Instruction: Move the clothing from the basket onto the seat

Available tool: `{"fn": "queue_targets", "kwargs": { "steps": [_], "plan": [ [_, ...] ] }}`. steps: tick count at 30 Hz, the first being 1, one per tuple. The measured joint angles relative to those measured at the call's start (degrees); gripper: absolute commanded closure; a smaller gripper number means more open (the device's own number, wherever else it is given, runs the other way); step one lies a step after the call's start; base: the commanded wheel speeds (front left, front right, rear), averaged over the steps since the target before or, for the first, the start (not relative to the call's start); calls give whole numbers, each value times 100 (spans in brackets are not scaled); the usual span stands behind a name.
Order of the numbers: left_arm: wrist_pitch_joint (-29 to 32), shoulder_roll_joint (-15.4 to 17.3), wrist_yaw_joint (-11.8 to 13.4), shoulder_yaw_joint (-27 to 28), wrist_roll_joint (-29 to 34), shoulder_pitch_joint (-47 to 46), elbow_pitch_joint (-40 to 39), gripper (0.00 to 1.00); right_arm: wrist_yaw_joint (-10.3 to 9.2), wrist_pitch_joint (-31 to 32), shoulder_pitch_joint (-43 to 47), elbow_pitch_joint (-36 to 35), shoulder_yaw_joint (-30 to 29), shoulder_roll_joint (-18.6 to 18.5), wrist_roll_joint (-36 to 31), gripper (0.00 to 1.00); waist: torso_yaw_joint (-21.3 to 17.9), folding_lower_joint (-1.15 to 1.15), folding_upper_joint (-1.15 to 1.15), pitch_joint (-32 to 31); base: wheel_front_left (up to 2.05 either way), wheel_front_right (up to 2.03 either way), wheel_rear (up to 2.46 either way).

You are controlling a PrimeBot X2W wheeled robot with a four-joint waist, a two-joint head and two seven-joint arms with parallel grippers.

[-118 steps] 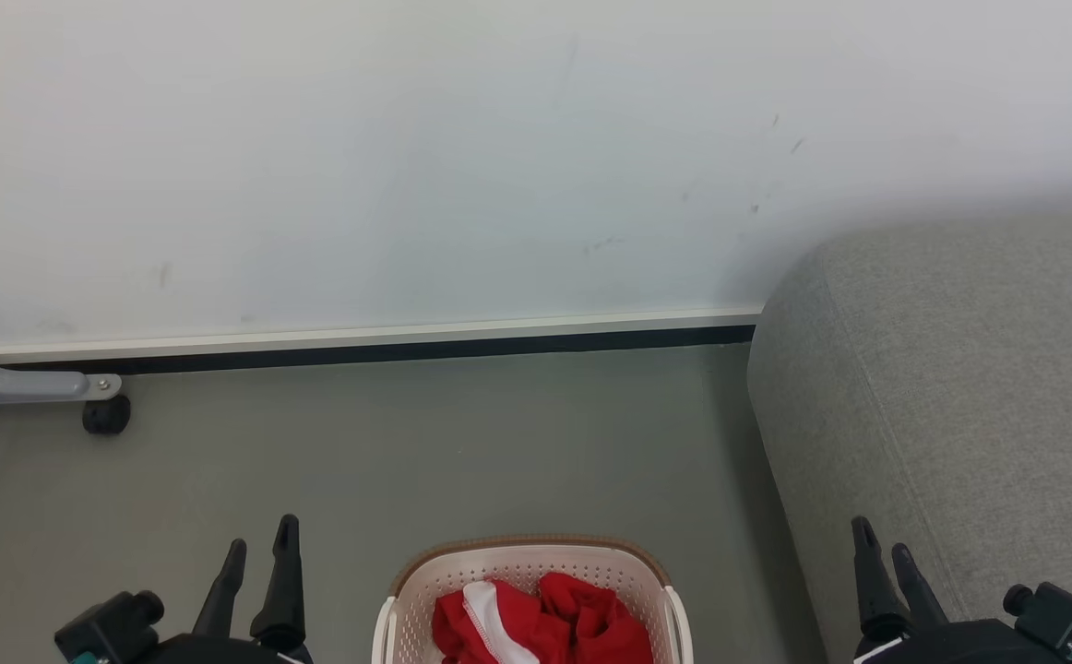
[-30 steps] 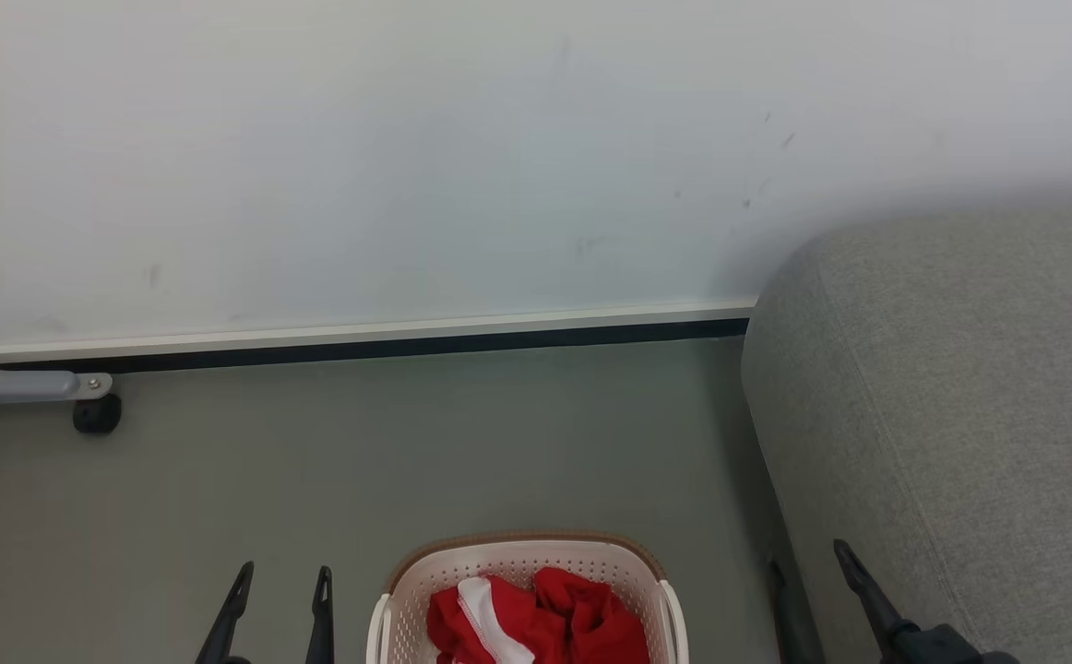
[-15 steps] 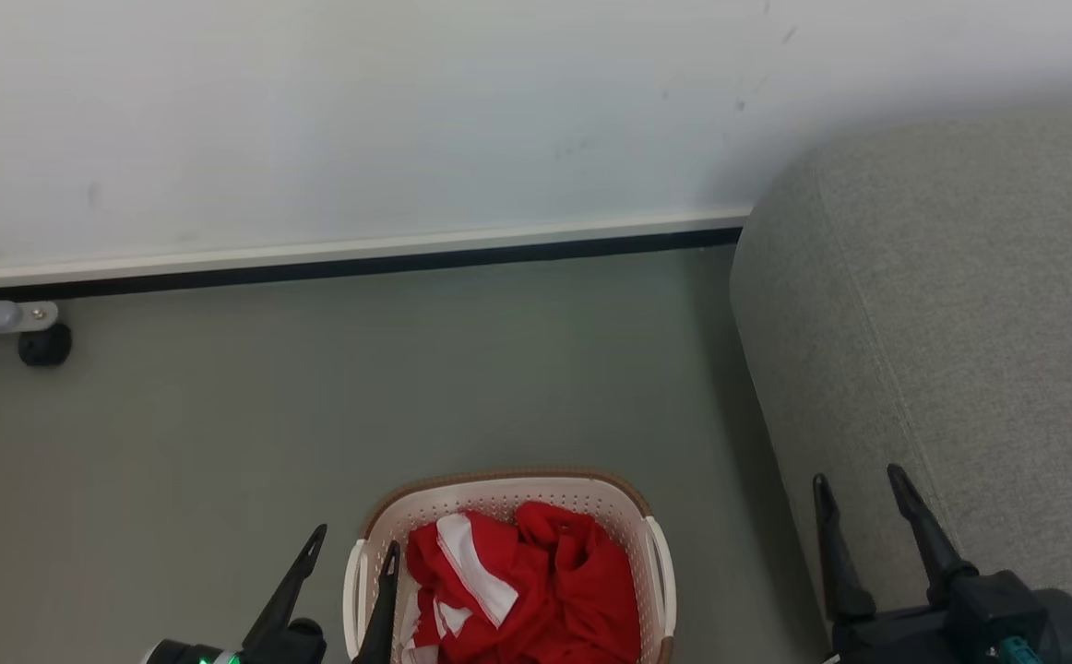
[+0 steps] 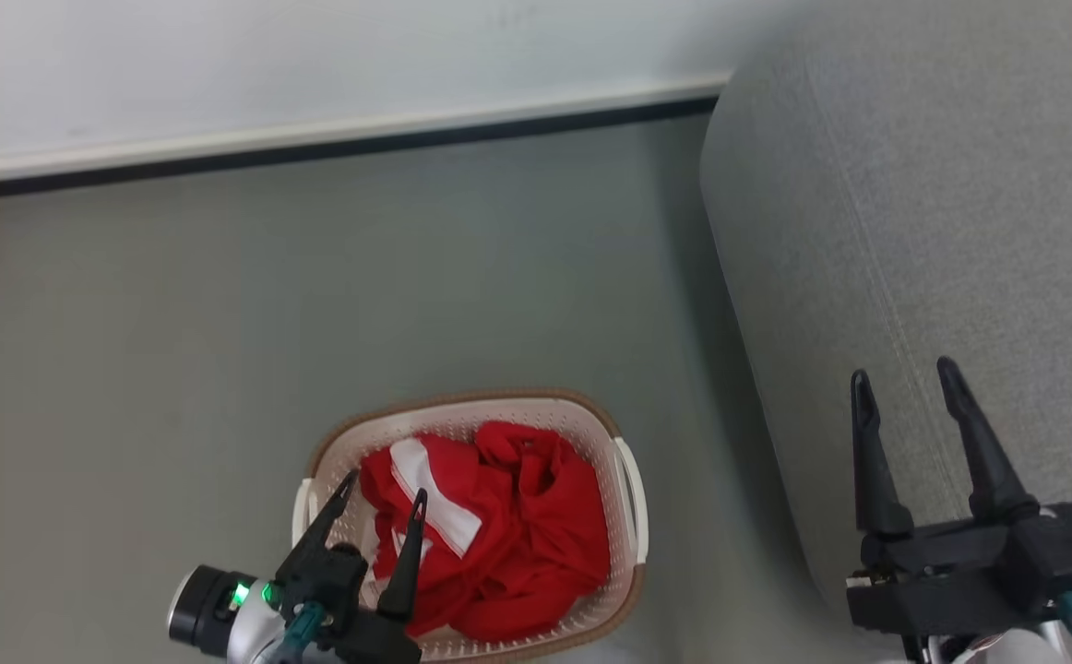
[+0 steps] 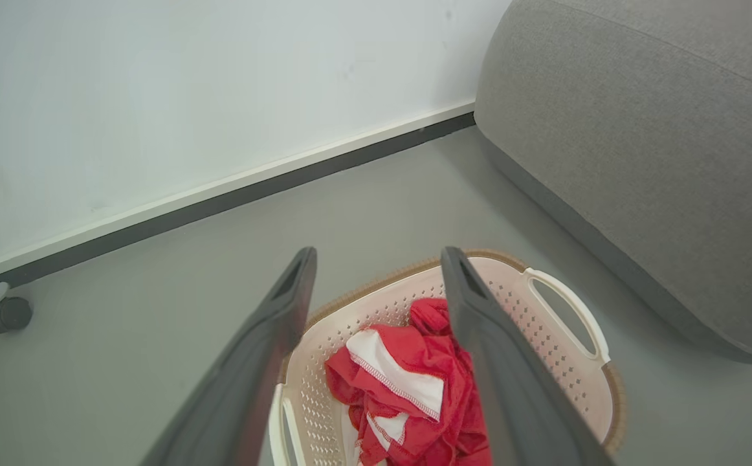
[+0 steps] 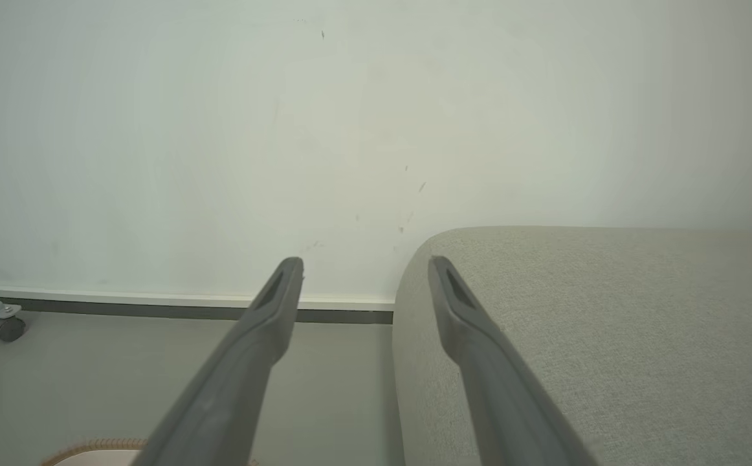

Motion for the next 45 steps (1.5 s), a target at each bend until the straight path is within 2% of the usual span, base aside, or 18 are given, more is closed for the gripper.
{"fn": "queue_targets", "kwargs": {
  "steps": [15, 29, 45],
  "plan": [
    [234, -109, 9, -151, 96, -955, 1111, 0, -2, -1, -300, -776, -152, -133, -133, 0, -287, 0, 0, 1216, 0, 0, 0],
    [279, -135, 63, -64, 120, -1914, 1619, 0, -5, -1, -769, -1278, -308, -97, -179, 0, -448, 0, 1, 2282, 0, 0, 0],
    [352, 32, 293, 197, 177, -2889, 2068, 0, -7, -2, -1319, -1507, -460, 15, -191, 0, -497, -1, 0, 3464, 0, 0, 0]
  ]
}}
